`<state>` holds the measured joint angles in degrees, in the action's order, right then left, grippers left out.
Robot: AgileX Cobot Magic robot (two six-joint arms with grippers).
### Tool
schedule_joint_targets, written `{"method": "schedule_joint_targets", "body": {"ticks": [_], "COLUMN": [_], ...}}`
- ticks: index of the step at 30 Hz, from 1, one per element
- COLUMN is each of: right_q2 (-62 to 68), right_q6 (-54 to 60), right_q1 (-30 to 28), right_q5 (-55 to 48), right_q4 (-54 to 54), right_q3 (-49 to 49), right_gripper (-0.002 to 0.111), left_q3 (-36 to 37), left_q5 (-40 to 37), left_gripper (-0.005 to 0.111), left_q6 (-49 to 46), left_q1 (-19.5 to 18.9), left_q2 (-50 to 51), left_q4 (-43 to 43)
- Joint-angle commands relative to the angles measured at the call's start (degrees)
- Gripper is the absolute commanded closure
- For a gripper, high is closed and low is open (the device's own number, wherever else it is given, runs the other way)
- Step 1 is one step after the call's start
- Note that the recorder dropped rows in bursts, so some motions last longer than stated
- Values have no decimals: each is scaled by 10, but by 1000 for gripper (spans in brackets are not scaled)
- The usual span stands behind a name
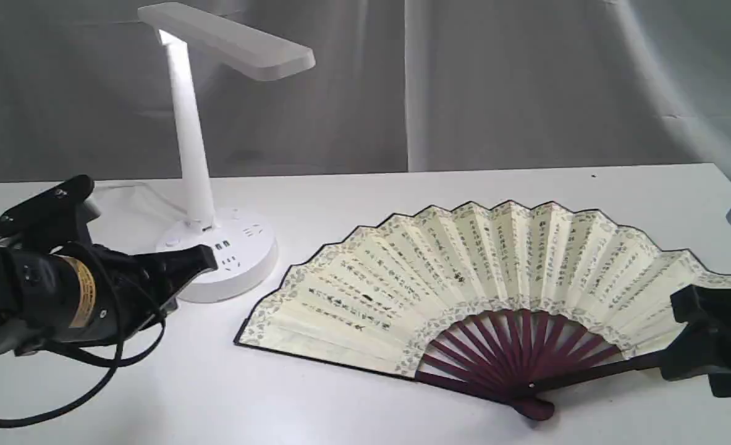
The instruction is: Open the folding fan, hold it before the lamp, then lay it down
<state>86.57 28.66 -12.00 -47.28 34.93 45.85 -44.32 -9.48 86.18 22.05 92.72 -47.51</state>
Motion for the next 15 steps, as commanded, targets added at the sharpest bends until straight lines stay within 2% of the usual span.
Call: {"method": "schedule_joint_targets", "body": {"ticks": [1,5,9,15], "right_q2": [-20,-38,-49,-67], "right_q6": [-9,-9,-9,-7], "right_q1": [2,2,2,7], "right_q5": [10,21,29,33], "right_q4": [-11,-13,-17,-28], "right_q3": [3,3,3,3], "right_gripper": [64,74,83,84], "left_q3": [-3,-3,-3,-3], "left_q5": [-53,-92,-153,-200], "left_gripper": [106,107,107,107], "left_q6": [-42,-113,-209,-336], "left_q1": [-1,-1,-1,-1], "left_q2": [-19,-31,-41,-41], "left_q4": [13,30,89,157]}}
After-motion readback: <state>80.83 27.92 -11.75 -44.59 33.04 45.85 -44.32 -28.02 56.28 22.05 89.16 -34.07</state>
